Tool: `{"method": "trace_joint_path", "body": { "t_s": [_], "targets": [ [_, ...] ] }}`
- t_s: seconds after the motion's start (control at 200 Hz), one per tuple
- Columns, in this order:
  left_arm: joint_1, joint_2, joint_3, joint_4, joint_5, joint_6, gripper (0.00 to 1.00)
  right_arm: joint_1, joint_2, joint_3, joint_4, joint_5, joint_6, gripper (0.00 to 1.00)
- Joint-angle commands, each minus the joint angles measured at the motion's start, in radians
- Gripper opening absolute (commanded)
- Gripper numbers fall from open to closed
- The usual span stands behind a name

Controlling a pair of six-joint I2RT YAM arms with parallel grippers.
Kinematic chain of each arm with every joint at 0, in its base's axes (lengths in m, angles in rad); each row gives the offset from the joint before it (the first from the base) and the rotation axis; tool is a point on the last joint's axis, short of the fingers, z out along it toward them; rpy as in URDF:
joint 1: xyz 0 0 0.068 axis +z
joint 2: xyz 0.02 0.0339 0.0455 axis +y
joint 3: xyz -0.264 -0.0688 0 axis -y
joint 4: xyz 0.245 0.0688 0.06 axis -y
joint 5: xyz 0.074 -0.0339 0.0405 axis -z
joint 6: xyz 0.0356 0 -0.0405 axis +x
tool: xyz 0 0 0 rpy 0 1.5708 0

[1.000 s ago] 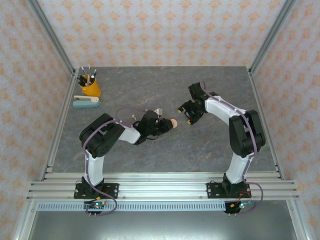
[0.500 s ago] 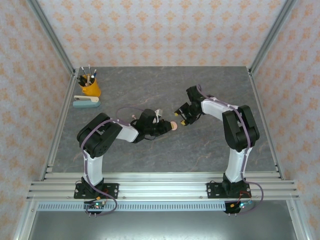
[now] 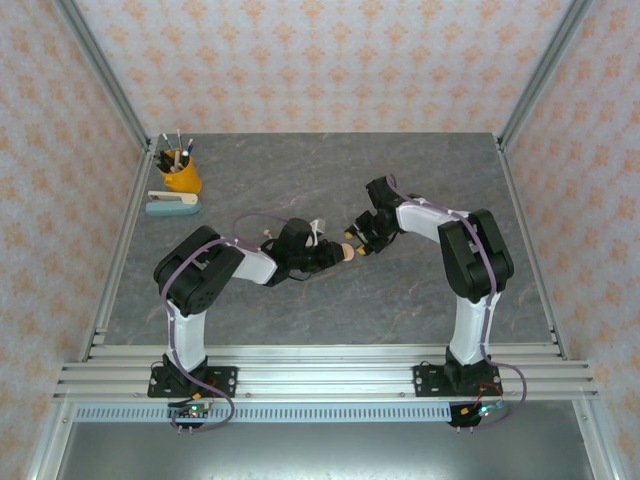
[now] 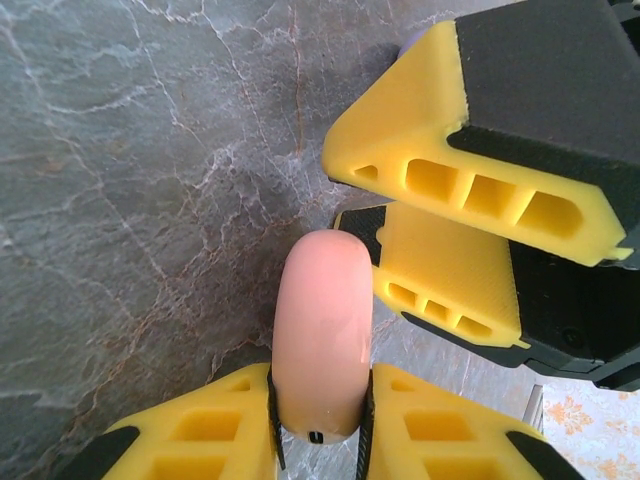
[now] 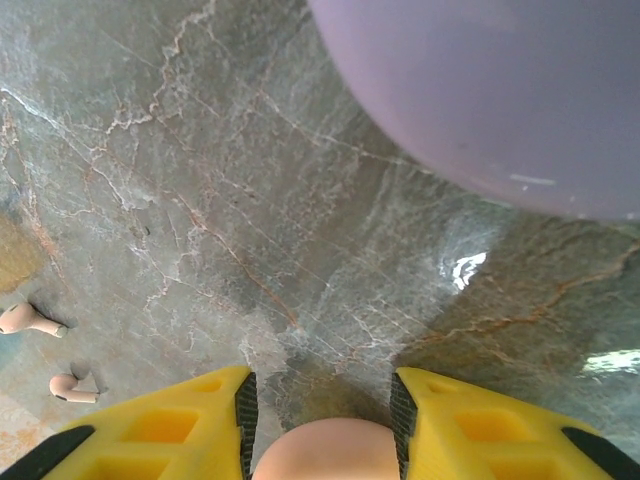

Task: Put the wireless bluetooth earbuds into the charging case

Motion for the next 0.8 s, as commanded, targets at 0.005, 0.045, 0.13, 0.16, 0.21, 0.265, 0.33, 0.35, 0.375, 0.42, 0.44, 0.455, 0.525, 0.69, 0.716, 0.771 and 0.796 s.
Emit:
{"method": "trace_joint_path", "body": {
  "t_s": [0.005,0.045,0.13,0.16,0.21,0.265,0.33,0.35,0.375,0.42,0.44,0.455,0.525,0.69,0.716,0.771,0.796],
  "targets": [
    [0.007,-0.006,0.006,-0.061,-0.015,0.015,0.25,0.032,0.040,0.001,-0.011,-0.006,0.003,0.41],
    [0.007,-0.004,0.009,-0.062,-0.015,0.016,0.26,0.033,0.041,0.003,-0.014,-0.007,0.002,0.41],
    [0.007,0.000,0.017,-0.067,-0.015,0.022,0.26,0.037,0.043,0.006,-0.022,-0.010,-0.006,0.40],
    [0.007,0.001,0.018,-0.068,-0.016,0.022,0.26,0.040,0.042,0.008,-0.025,-0.012,-0.009,0.40],
    [0.007,0.003,0.022,-0.066,-0.017,0.023,0.26,0.040,0.043,0.007,-0.028,-0.012,-0.012,0.40],
    [0.007,0.006,0.025,-0.063,-0.018,0.024,0.26,0.043,0.042,0.008,-0.031,-0.015,-0.016,0.40],
    [0.007,0.010,0.030,-0.063,-0.018,0.023,0.26,0.043,0.042,0.007,-0.034,-0.018,-0.019,0.40],
    [0.007,0.010,0.032,-0.062,-0.018,0.024,0.26,0.045,0.042,0.008,-0.034,-0.018,-0.020,0.40],
    [0.007,0.012,0.032,-0.063,-0.018,0.023,0.26,0.045,0.042,0.008,-0.036,-0.019,-0.020,0.40],
    [0.007,0.012,0.034,-0.063,-0.018,0.023,0.26,0.046,0.042,0.009,-0.039,-0.018,-0.023,0.40],
    [0.007,0.012,0.034,-0.061,-0.018,0.023,0.26,0.047,0.042,0.010,-0.040,-0.018,-0.024,0.40],
    [0.007,0.012,0.035,-0.061,-0.018,0.023,0.26,0.048,0.042,0.010,-0.041,-0.018,-0.026,0.40],
    [0.007,0.010,0.038,-0.058,-0.018,0.023,0.27,0.049,0.042,0.012,-0.045,-0.019,-0.028,0.40],
    [0.007,0.008,0.043,-0.060,-0.021,0.025,0.29,0.053,0.041,0.014,-0.050,-0.022,-0.033,0.39],
    [0.007,0.009,0.044,-0.060,-0.021,0.023,0.29,0.053,0.041,0.014,-0.050,-0.022,-0.033,0.39],
    [0.007,0.007,0.046,-0.060,-0.023,0.025,0.30,0.053,0.041,0.015,-0.052,-0.022,-0.034,0.39],
    [0.007,0.007,0.046,-0.059,-0.024,0.025,0.30,0.053,0.041,0.015,-0.052,-0.022,-0.036,0.39]
  ]
}}
